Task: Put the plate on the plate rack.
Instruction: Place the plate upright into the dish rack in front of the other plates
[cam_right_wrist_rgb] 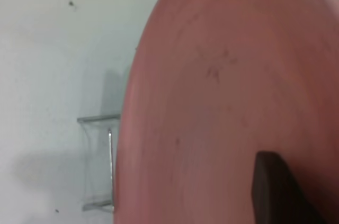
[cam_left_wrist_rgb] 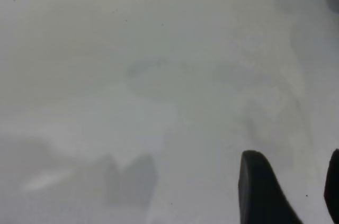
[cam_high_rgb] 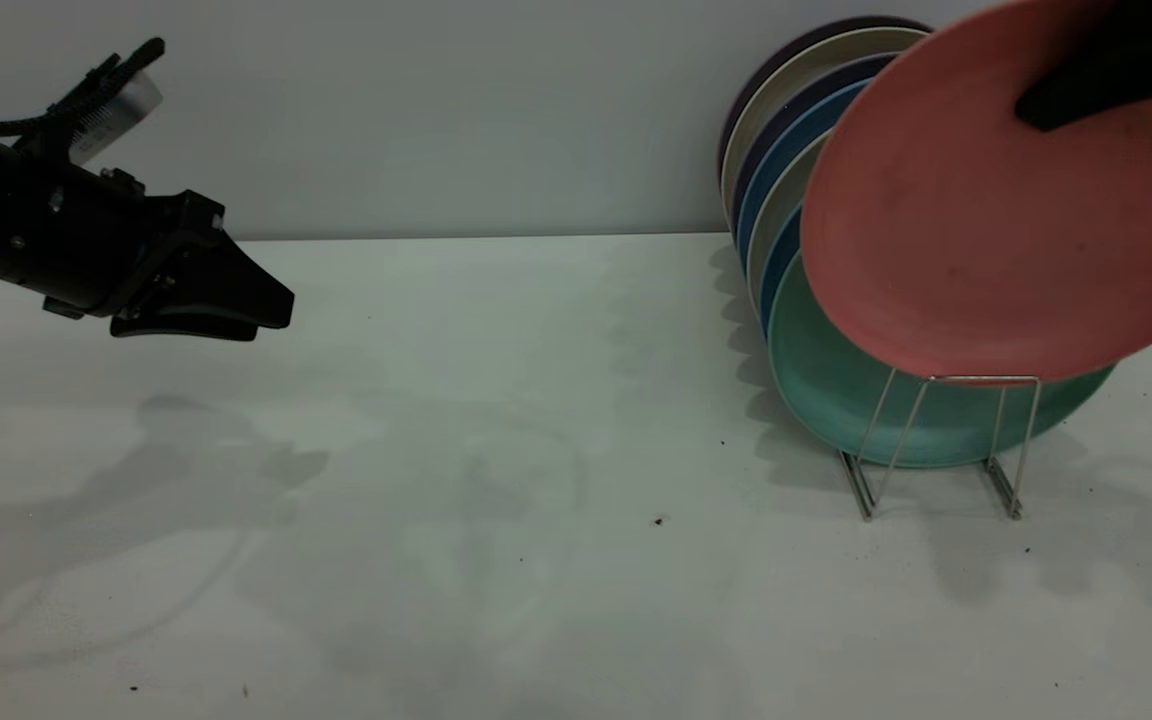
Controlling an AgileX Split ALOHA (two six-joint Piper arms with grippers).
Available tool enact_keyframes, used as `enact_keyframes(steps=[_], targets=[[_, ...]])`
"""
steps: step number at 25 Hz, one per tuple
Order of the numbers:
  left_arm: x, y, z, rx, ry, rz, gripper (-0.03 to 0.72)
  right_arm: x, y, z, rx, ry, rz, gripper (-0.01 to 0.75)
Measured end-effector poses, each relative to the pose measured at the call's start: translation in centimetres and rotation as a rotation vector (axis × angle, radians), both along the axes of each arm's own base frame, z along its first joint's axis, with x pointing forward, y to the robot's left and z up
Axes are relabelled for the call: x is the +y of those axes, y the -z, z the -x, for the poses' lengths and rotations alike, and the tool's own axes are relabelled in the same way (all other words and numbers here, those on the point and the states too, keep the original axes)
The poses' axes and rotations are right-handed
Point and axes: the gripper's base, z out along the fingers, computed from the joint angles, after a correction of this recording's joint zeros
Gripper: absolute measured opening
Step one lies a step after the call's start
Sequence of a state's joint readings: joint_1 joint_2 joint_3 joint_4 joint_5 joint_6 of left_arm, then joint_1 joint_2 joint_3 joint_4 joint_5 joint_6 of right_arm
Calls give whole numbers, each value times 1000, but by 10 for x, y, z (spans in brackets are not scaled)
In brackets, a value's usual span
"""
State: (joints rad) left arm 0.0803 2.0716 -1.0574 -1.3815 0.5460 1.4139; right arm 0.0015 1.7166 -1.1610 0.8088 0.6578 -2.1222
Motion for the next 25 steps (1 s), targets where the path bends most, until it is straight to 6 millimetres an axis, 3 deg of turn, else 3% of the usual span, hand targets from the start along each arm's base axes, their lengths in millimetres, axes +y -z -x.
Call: enact_keyframes(steps=[17, 25], targets=[[0, 0, 0, 10, -14, 5, 335, 11, 35, -9, 97, -35, 6, 176], [0, 0, 0, 16, -21, 9, 335, 13, 36, -6, 138, -53, -21, 385]])
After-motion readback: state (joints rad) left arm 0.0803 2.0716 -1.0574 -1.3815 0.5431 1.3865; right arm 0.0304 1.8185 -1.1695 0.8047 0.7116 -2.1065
